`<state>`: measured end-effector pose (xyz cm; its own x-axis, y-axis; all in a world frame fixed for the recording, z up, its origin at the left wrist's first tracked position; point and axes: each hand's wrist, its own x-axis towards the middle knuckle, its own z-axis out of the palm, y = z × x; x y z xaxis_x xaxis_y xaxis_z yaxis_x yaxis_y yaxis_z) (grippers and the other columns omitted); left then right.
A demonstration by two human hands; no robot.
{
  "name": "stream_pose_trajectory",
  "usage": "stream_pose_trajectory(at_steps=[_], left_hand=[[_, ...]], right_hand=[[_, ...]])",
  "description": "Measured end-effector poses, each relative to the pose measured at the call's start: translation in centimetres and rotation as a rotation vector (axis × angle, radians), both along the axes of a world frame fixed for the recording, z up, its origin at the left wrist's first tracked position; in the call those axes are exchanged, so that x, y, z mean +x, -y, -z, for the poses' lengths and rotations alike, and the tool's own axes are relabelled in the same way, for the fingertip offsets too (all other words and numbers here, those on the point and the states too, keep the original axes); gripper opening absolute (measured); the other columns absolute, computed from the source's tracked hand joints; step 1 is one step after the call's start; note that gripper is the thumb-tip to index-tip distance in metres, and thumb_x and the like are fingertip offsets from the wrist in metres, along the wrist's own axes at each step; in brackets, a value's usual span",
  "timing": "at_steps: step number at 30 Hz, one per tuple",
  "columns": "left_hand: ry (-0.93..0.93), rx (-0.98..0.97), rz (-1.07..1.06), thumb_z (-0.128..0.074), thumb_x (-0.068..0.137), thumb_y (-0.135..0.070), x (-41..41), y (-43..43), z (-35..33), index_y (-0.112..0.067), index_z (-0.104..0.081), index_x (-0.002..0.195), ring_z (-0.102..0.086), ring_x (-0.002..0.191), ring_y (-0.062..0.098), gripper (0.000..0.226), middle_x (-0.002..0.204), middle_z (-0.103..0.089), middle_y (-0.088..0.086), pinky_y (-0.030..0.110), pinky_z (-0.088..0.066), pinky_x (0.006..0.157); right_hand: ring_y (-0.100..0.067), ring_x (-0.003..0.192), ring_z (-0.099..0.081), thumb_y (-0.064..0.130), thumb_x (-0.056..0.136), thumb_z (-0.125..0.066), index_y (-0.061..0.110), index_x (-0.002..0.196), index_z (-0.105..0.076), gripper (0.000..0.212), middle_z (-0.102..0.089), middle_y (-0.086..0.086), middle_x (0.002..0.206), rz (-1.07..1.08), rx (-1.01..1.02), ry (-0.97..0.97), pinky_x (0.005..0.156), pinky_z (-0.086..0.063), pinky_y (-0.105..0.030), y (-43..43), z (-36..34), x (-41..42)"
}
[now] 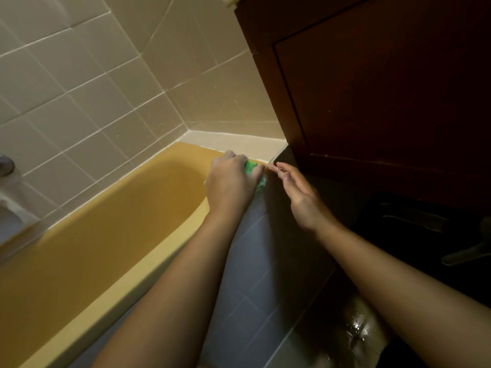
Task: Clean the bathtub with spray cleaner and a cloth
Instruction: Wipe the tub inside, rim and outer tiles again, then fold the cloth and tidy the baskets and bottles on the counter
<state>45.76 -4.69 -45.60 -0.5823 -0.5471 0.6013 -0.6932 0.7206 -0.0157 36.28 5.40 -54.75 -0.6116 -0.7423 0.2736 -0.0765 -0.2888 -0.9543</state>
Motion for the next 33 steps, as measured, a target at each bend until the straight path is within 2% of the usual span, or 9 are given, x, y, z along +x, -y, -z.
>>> stream_pose_trajectory(at_steps=[4,7,8,12,15,19,23,29,33], left_hand=[[0.043,-0.033,0.031,-0.064,0.097,-0.047,-2.9,-1.0,-0.2,-0.014,-0.074,0.108,-0.056,0.101,0.026,0.037,0.105,-0.063,0.003,0.033,-0.036,0.068],[0.041,-0.027,0.085,-0.063,0.098,-0.044,-3.4,-1.2,-0.2,-0.014,-0.074,0.114,-0.057,0.1,0.026,0.036,0.107,-0.066,0.004,0.035,-0.042,0.069],[0.026,-0.011,0.109,-0.063,0.098,-0.044,-3.2,-1.1,-0.2,-0.014,-0.074,0.115,-0.058,0.099,0.027,0.037,0.106,-0.067,0.005,0.036,-0.045,0.071],[-0.082,0.071,0.239,-0.069,0.094,-0.047,-1.3,-1.4,-0.3,-0.016,-0.07,0.114,-0.066,0.094,0.024,0.037,0.103,-0.073,0.004,0.036,-0.051,0.076],[-0.215,0.237,0.332,-0.074,0.092,-0.046,0.5,-2.0,-0.5,-0.018,-0.067,0.106,-0.066,0.088,0.015,0.033,0.097,-0.072,-0.002,0.03,-0.053,0.074],[-0.323,0.403,0.421,-0.075,0.092,-0.044,2.5,-2.3,-0.7,-0.022,-0.07,0.098,-0.065,0.084,0.004,0.023,0.088,-0.07,-0.012,0.023,-0.052,0.073],[-0.464,0.556,0.553,-0.073,0.095,-0.032,4.2,-2.4,-0.6,-0.021,-0.073,0.094,-0.069,0.084,0.008,0.011,0.087,-0.073,-0.008,0.031,-0.056,0.076],[-0.826,0.854,0.672,-0.073,0.096,-0.014,5.6,-2.3,-0.5,-0.018,-0.074,0.09,-0.065,0.082,0.012,0.007,0.085,-0.074,-0.003,0.033,-0.054,0.078],[-1.003,1.035,0.735,-0.07,0.095,-0.001,6.2,-3.1,-0.8,-0.011,-0.069,0.093,-0.062,0.078,0.008,0.011,0.082,-0.069,-0.002,0.022,-0.052,0.075]], right_hand=[[-0.001,0.134,-0.043,0.036,0.114,-0.031,0.026,0.154,-0.043,0.043,-0.05,0.013,0.143,-0.023,-0.02,0.167,0.096,-0.035,-0.003,-0.3,-0.4,0.4],[-0.016,0.141,-0.046,0.043,0.113,-0.028,0.033,0.154,-0.039,0.044,-0.049,0.0,0.155,-0.038,-0.075,0.355,0.119,-0.035,-0.036,-0.5,-0.8,0.8],[-0.021,0.14,-0.05,0.041,0.113,-0.029,0.032,0.155,-0.037,0.044,-0.05,-0.005,0.156,-0.047,-0.101,0.43,0.12,-0.037,-0.044,-0.6,-1.0,0.9],[-0.03,0.118,-0.067,0.022,0.114,-0.035,0.029,0.153,-0.04,0.04,-0.061,-0.001,0.13,-0.095,-0.196,0.654,0.099,-0.057,-0.049,-1.2,-2.7,1.7],[-0.032,0.115,-0.069,0.017,0.113,-0.038,0.032,0.151,-0.044,0.041,-0.063,-0.002,0.126,-0.147,-0.223,0.726,0.095,-0.059,-0.054,-1.4,-3.6,2.5],[-0.028,0.117,-0.07,0.018,0.108,-0.05,0.034,0.153,-0.04,0.049,-0.063,-0.01,0.138,-0.181,-0.223,0.691,0.086,-0.063,-0.047,-2.1,-3.8,3.2],[-0.022,0.103,-0.074,0.009,0.104,-0.057,0.039,0.152,-0.036,0.061,-0.073,-0.01,0.125,-0.151,-0.221,0.595,0.069,-0.061,-0.033,-2.5,-4.5,4.1],[-0.02,0.09,-0.073,0.002,0.097,-0.063,0.04,0.152,-0.033,0.074,-0.075,-0.008,0.118,-0.156,-0.256,0.49,0.062,-0.059,-0.027,-3.4,-5.5,5.3],[-0.025,0.096,-0.071,0.009,0.082,-0.068,0.039,0.151,-0.036,0.082,-0.074,-0.006,0.116,-0.114,-0.254,0.44,0.071,-0.059,-0.033,-4.2,-5.6,6.2]])
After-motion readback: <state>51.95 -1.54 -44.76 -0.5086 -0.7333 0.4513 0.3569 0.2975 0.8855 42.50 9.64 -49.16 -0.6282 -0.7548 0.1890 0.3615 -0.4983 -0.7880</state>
